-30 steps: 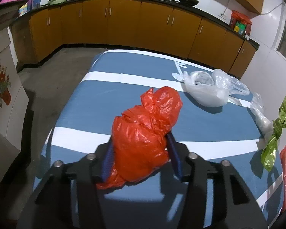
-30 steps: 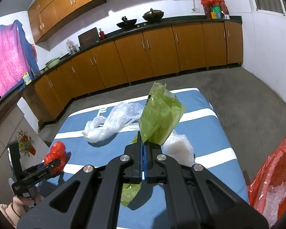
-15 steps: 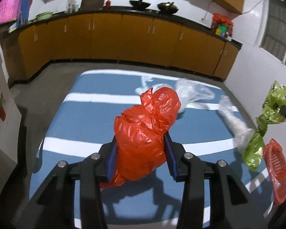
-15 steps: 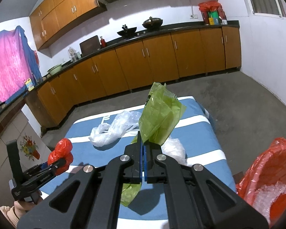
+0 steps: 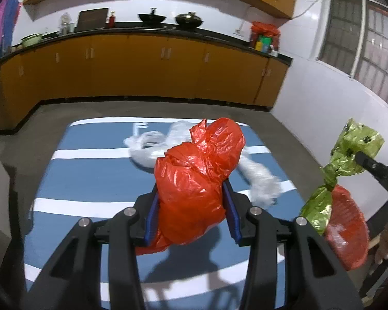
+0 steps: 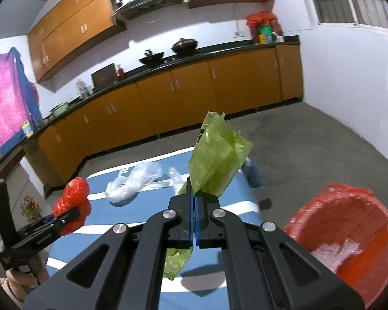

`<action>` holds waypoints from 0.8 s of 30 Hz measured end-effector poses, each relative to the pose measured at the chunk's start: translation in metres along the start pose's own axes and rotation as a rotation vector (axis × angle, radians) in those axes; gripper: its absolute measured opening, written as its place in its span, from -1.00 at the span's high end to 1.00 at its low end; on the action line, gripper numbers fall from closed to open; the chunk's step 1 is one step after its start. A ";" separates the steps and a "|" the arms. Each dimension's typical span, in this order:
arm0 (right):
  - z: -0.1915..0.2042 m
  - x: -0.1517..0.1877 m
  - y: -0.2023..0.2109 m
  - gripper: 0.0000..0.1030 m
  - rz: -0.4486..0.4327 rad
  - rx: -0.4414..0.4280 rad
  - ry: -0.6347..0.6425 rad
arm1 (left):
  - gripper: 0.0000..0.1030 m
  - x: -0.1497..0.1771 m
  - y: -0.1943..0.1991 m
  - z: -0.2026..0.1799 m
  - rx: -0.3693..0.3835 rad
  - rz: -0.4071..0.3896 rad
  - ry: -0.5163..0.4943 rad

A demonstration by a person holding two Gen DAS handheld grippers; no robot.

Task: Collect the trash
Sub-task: 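Carry the red and green bags in both tools over the red basket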

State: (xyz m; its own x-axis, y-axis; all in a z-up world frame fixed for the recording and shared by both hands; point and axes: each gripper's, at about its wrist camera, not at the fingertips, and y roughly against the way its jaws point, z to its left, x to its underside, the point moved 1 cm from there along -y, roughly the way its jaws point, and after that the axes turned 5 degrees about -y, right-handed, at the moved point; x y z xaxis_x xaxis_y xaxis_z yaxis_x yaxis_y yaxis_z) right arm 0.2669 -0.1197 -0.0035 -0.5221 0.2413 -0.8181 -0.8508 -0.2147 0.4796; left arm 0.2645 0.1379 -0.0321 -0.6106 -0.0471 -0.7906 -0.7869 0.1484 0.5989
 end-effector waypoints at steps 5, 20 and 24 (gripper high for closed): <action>-0.019 -0.001 0.018 0.98 -0.023 0.043 -0.024 | 0.16 -0.002 0.005 -0.033 0.054 -0.009 -0.035; -0.100 0.005 0.074 0.98 -0.078 0.211 -0.099 | 0.16 -0.001 0.000 -0.139 0.226 0.001 -0.136; -0.121 0.008 0.090 0.98 -0.093 0.283 -0.109 | 0.16 0.003 -0.008 -0.172 0.289 0.021 -0.157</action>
State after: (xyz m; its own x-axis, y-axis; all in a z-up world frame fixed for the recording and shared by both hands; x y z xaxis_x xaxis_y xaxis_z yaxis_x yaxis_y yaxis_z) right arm 0.1929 -0.2514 -0.0054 -0.4319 0.3505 -0.8310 -0.8700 0.0810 0.4863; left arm 0.2538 -0.0336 -0.0169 -0.5878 0.1082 -0.8017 -0.7025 0.4234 0.5721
